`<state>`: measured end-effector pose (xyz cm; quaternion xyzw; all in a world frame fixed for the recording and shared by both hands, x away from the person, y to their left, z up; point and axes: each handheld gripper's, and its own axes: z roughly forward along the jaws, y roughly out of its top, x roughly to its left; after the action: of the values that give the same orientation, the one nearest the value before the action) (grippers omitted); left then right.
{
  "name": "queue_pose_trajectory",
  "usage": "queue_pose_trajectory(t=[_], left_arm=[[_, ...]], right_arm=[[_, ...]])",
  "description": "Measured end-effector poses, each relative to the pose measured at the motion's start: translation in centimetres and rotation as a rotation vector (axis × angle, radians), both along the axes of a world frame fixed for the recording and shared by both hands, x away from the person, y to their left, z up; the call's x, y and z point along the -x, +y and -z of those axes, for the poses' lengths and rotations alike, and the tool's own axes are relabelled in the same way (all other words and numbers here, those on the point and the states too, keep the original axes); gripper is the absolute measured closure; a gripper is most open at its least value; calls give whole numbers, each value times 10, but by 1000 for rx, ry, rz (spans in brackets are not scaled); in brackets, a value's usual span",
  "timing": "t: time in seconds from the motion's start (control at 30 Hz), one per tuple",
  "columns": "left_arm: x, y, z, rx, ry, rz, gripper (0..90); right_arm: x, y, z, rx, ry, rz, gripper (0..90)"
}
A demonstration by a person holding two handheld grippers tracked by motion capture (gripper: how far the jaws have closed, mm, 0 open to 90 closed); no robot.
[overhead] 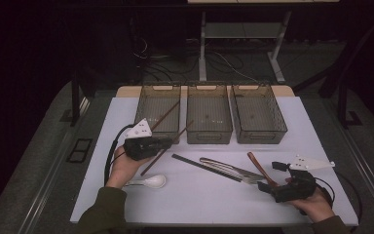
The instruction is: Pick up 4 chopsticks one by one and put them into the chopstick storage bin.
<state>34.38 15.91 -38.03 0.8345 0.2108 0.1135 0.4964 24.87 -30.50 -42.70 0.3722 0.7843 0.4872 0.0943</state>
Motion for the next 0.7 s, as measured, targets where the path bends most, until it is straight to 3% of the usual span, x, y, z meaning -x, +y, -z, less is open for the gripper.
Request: queue_pose_trajectory(t=[0.37,0.7], left_arm=[[-3,-1,-18,57,-25,-3,841],[-14,8,-50,84,-64,-54,843]], right_arm=[[0,-1,0,-4,0,3,7],[0,-2,0,-6,6,5,7]])
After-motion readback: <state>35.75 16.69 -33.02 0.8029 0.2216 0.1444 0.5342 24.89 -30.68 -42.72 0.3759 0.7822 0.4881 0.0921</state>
